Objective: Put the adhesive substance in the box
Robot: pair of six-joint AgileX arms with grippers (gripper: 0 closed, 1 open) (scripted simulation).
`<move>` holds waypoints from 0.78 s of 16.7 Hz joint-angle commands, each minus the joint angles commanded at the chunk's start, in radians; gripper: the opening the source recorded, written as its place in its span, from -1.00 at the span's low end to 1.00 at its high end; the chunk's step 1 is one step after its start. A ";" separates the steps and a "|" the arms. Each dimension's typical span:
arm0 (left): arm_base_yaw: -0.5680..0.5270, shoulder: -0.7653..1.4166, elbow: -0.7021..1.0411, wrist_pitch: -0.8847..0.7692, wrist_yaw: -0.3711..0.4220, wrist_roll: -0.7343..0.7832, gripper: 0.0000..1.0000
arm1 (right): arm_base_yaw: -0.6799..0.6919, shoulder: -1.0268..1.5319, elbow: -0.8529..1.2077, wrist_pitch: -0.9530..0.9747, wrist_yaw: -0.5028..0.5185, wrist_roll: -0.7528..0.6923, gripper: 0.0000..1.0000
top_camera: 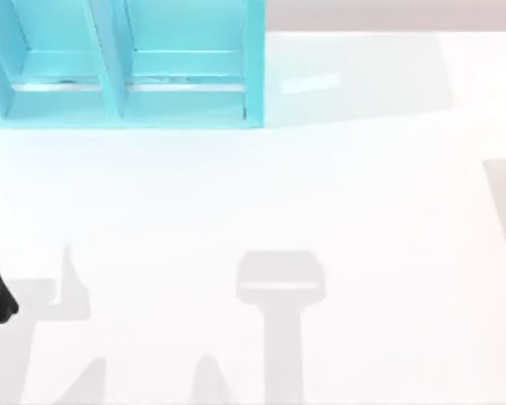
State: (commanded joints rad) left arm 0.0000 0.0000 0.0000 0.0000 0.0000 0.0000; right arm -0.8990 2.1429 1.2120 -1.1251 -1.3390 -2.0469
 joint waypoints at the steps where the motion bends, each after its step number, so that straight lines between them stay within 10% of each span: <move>1: 0.000 0.000 0.000 0.000 0.000 0.000 1.00 | 0.006 -0.002 -0.006 0.015 -0.007 0.012 -1.00; 6: 0.000 0.000 0.000 0.000 0.000 0.000 1.00 | 0.009 -0.002 -0.008 0.020 -0.010 0.016 -1.00; 13: 0.000 0.000 0.000 0.000 0.000 0.000 1.00 | 0.009 -0.002 -0.008 0.020 -0.010 0.016 0.06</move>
State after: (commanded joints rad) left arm 0.0000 0.0000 0.0000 0.0000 0.0000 0.0000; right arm -0.8901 2.1410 1.2035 -1.1047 -1.3487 -2.0305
